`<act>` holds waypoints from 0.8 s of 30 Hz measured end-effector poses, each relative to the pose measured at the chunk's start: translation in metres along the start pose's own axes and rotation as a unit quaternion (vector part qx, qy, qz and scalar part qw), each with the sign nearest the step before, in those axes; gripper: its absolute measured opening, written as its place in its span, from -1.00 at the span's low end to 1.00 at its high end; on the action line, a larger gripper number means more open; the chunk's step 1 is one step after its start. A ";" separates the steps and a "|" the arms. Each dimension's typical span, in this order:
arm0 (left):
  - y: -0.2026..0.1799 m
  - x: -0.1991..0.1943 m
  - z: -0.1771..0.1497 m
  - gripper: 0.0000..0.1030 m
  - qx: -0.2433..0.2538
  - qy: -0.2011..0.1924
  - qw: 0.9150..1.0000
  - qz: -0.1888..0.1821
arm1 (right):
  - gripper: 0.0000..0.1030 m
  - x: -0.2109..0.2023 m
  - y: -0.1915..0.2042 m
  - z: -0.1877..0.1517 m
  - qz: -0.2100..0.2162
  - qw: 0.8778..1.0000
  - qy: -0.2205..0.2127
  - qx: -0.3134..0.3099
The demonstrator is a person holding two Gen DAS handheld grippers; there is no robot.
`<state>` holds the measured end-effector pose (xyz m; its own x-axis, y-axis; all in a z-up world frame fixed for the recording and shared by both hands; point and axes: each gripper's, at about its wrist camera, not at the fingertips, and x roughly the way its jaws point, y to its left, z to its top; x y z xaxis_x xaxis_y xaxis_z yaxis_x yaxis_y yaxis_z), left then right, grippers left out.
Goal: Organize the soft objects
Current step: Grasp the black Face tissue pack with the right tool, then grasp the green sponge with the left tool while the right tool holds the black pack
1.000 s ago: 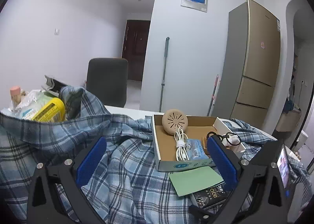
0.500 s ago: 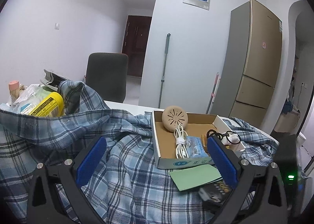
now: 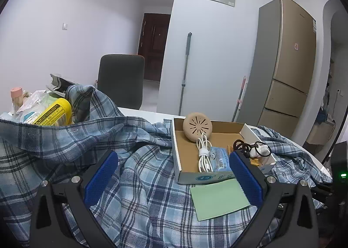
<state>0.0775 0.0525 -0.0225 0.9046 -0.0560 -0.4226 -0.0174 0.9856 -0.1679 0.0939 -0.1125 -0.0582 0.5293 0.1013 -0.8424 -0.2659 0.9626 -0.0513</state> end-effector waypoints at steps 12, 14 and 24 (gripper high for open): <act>-0.001 0.004 -0.002 1.00 0.005 0.009 1.000 0.005 | 0.48 0.045 -0.029 0.007 0.019 0.997 0.074 0.033; 0.000 0.006 -0.002 1.00 0.002 0.016 1.000 0.010 | 0.21 0.046 -0.028 0.009 0.005 0.997 0.066 0.030; 0.010 0.021 -0.005 1.00 -0.009 0.055 0.998 0.032 | 0.21 0.024 -0.033 0.013 -0.006 0.999 0.022 0.040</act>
<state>0.0946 0.0600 -0.0375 0.8491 -0.0114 -0.5281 -0.0825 0.9846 -0.1539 0.1258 -0.1384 -0.0698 0.4960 0.0809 -0.8645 -0.1942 0.9808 -0.0197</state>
